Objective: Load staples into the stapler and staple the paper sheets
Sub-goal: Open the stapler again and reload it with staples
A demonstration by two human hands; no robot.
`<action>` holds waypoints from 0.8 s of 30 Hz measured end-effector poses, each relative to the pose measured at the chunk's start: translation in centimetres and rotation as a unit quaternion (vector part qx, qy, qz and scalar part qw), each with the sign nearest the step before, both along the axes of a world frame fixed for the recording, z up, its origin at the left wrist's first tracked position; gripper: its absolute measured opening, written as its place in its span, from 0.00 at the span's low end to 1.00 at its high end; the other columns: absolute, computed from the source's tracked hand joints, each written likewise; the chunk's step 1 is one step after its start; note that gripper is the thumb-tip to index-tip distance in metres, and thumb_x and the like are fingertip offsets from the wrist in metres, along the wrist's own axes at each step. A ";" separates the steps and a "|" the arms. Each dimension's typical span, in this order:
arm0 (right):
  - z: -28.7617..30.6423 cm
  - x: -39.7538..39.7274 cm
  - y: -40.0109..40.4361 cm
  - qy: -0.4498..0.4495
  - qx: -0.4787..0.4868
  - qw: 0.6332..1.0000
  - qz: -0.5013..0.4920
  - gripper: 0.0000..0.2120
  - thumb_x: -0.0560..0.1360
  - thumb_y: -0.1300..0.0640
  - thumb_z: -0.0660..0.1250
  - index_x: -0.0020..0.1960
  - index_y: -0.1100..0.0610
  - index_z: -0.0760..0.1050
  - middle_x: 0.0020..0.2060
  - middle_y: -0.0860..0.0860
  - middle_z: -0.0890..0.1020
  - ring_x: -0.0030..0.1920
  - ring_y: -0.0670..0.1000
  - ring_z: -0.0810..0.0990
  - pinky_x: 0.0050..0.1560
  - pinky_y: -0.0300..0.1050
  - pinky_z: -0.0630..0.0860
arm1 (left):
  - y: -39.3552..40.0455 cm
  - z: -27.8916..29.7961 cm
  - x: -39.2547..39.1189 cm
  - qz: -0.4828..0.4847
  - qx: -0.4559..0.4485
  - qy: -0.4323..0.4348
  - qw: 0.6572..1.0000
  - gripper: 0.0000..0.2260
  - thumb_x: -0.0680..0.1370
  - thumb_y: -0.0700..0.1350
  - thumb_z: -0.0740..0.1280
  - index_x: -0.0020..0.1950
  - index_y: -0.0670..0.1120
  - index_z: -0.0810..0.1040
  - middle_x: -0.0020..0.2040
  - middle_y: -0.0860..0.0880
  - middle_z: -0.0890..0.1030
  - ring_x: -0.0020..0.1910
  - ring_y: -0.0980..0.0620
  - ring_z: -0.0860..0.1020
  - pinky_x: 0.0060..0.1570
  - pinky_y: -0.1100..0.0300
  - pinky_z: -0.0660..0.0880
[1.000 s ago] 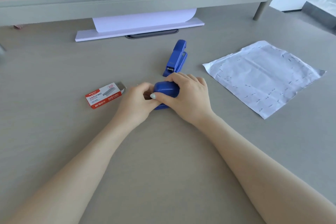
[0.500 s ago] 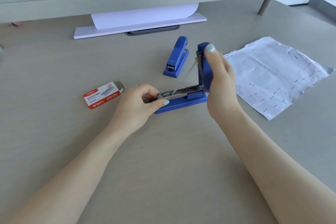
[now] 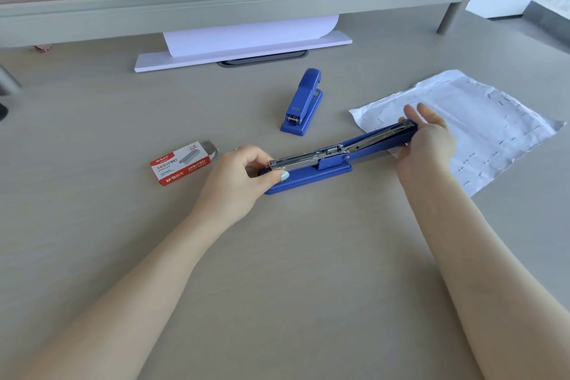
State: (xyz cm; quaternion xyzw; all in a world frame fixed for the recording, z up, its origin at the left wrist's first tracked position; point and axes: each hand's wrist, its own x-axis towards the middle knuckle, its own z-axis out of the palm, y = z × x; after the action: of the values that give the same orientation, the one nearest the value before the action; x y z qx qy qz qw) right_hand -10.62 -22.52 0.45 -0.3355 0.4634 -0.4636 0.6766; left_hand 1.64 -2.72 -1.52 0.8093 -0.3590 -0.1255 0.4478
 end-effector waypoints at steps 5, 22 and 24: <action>0.1 0.0 1.0 0.160 -0.154 0.974 0.052 0.29 0.69 0.71 0.46 0.62 0.49 0.69 0.61 0.42 0.76 0.55 0.37 0.74 0.49 0.34 0.70 | 0.0 -0.3 -0.1 0.002 0.021 -0.096 0.995 0.07 0.71 0.48 0.70 0.43 0.46 0.78 0.45 0.51 0.80 0.46 0.53 0.75 0.44 0.61 0.69; 0.1 2.4 9.0 0.168 -0.490 0.822 0.236 0.16 0.73 0.68 0.57 0.52 0.49 0.74 0.48 0.40 0.76 0.52 0.33 0.72 0.46 0.23 0.67 | 5.0 -0.6 5.1 0.105 0.023 -0.121 0.987 0.11 0.74 0.43 0.67 0.55 0.48 0.72 0.50 0.52 0.75 0.47 0.52 0.72 0.35 0.74 0.65; 0.1 2.6 9.9 0.172 -0.530 0.786 0.268 0.14 0.73 0.66 0.59 0.51 0.53 0.77 0.50 0.43 0.78 0.54 0.40 0.74 0.51 0.27 0.68 | 4.2 -0.2 3.7 0.093 -0.050 -0.099 0.990 0.13 0.75 0.42 0.66 0.58 0.50 0.71 0.53 0.53 0.74 0.51 0.54 0.71 0.39 0.77 0.66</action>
State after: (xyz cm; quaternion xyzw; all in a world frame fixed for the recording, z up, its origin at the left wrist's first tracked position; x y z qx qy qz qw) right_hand -8.07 -12.58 0.50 -0.8259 0.1448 -0.3711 0.3990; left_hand 5.38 1.49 -1.75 0.8241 -0.3303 0.0152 0.4600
